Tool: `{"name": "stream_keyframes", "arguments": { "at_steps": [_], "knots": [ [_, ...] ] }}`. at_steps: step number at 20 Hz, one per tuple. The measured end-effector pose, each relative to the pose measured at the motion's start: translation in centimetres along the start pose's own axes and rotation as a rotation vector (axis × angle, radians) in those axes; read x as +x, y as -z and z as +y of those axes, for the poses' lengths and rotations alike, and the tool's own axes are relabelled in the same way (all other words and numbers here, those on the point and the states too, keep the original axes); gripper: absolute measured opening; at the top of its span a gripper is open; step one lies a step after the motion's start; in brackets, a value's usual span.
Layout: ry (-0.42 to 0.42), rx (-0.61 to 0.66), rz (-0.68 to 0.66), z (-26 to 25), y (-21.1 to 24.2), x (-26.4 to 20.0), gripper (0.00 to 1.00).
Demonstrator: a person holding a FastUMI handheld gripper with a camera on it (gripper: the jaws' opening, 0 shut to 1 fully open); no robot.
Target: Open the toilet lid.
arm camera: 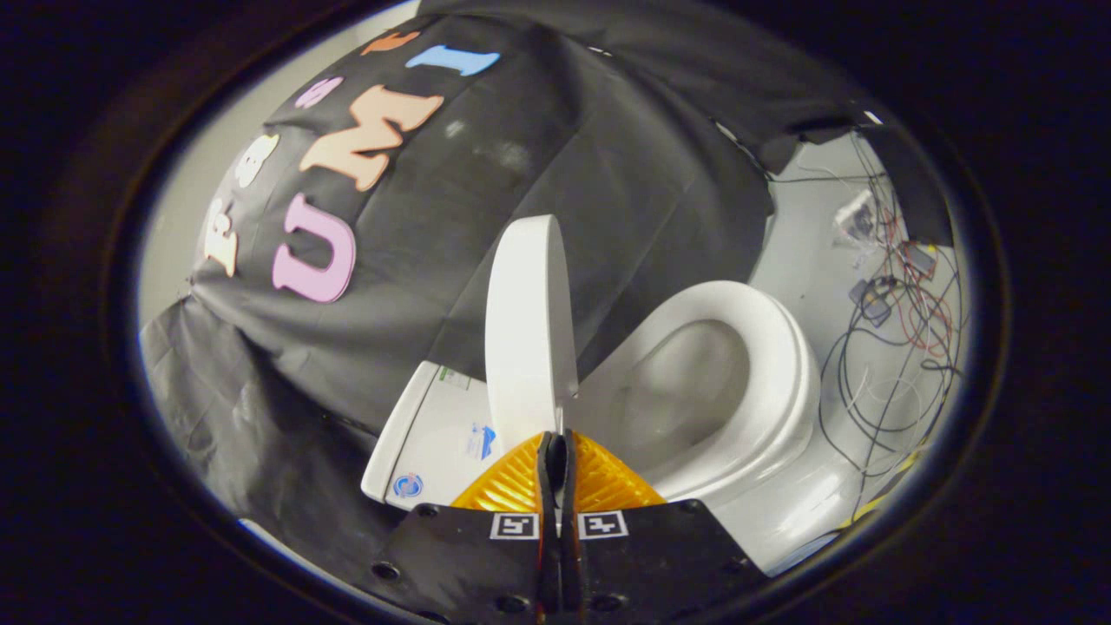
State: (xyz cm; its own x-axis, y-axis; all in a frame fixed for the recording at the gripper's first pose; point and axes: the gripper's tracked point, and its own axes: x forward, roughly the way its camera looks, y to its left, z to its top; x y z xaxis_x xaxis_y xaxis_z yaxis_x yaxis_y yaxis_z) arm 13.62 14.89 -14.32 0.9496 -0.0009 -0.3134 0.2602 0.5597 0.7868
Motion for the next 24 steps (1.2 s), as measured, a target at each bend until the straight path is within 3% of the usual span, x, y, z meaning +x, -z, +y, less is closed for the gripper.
{"name": "stream_keyframes", "arguments": {
  "at_steps": [7,24],
  "knots": [
    [0.041,-0.029,0.003,1.9,-0.3,0.0,0.02],
    [0.043,-0.186,-0.006,9.7,0.9,0.9,0.02]
  ]
}}
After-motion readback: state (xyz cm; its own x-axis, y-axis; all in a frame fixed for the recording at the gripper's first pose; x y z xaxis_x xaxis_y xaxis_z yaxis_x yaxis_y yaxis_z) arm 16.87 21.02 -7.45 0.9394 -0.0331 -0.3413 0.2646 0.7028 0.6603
